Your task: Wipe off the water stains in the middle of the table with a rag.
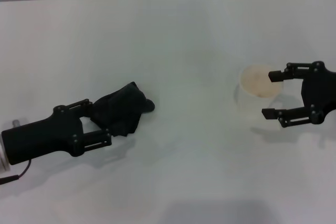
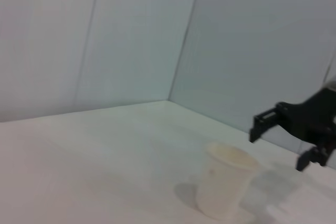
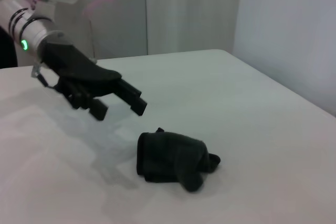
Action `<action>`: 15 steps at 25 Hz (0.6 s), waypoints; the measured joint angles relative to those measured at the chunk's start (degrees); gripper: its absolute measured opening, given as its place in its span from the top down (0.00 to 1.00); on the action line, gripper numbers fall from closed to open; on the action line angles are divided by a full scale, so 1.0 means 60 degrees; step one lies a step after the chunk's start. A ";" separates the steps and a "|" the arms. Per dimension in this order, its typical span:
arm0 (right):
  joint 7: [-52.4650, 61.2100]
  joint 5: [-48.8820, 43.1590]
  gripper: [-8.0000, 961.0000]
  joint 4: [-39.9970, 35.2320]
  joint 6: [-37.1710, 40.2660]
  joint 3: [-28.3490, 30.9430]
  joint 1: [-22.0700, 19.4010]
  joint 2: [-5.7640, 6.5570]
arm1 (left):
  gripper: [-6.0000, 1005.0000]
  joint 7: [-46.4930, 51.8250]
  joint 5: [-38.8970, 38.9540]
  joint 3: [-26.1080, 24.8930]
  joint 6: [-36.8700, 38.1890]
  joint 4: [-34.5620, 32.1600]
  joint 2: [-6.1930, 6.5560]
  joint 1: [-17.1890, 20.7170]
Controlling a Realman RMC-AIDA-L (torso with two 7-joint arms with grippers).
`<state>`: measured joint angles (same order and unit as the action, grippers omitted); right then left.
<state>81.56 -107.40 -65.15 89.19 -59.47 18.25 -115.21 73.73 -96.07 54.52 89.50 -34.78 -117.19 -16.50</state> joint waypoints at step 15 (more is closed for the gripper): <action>-0.0426 0.0304 0.14 0.0584 -0.0072 0.0120 -0.0039 -0.0001 | 0.24 -0.0341 -0.0047 -0.0173 -0.0122 0.0026 -0.0015 0.0198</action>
<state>79.00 -105.58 -61.64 88.76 -58.75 18.02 -115.21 71.69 -96.36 53.49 88.77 -34.62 -117.29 -15.31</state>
